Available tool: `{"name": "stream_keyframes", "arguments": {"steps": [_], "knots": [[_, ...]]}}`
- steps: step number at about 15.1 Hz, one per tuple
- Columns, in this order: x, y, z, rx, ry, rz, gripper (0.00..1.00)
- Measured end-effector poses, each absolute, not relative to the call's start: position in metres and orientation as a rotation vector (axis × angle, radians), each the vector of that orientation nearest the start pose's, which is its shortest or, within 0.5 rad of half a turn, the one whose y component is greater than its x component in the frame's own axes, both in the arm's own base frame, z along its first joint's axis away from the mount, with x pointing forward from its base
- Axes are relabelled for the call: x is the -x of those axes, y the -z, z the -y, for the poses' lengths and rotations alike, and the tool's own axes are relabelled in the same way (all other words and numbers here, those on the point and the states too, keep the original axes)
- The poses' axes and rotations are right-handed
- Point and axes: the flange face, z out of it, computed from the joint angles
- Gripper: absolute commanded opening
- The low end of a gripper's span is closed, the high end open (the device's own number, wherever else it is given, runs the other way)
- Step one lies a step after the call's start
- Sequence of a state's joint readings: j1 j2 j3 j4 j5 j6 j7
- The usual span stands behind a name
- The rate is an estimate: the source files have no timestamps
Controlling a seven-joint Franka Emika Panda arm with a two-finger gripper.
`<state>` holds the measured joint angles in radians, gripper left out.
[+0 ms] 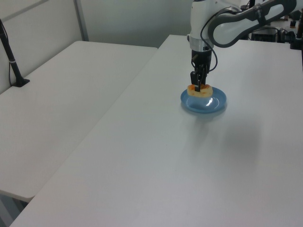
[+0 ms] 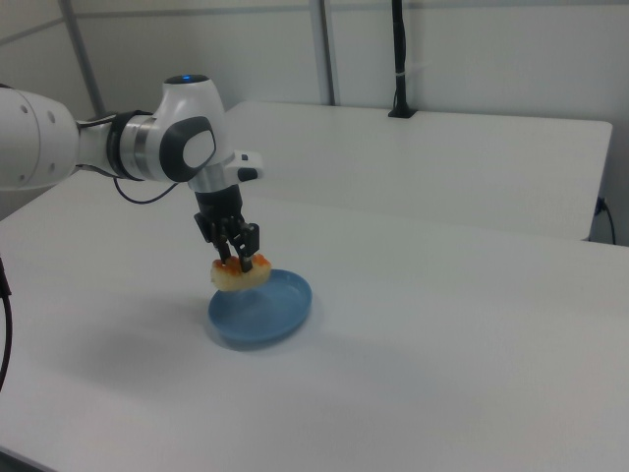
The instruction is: Put the bread on a plate
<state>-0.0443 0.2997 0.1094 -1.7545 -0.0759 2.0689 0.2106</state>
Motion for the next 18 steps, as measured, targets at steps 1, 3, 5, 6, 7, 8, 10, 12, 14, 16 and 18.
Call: {"name": "stream_keyframes", "arguments": {"steps": [1,3,5,6,7,8,10,12,14,16,18], "knots": [[-0.641,-0.400,-0.026,3.176,0.047,-0.192,0.89],[-0.643,-0.399,-0.016,3.187,0.071,-0.205,1.00],[-0.647,-0.394,-0.013,3.189,0.095,-0.204,1.00],[-0.648,-0.390,-0.013,3.191,0.100,-0.201,1.00],[-0.649,-0.388,-0.012,3.192,0.100,-0.201,1.00],[-0.649,-0.387,-0.012,3.192,0.099,-0.201,1.00],[-0.651,-0.390,-0.012,3.191,0.110,-0.202,1.00],[-0.654,-0.407,-0.012,3.186,0.161,-0.205,1.00],[-0.653,-0.435,-0.012,3.182,0.226,-0.208,1.00],[-0.641,-0.466,-0.012,3.188,0.232,-0.212,1.00],[-0.619,-0.506,-0.014,3.204,0.201,-0.202,1.00]]}}
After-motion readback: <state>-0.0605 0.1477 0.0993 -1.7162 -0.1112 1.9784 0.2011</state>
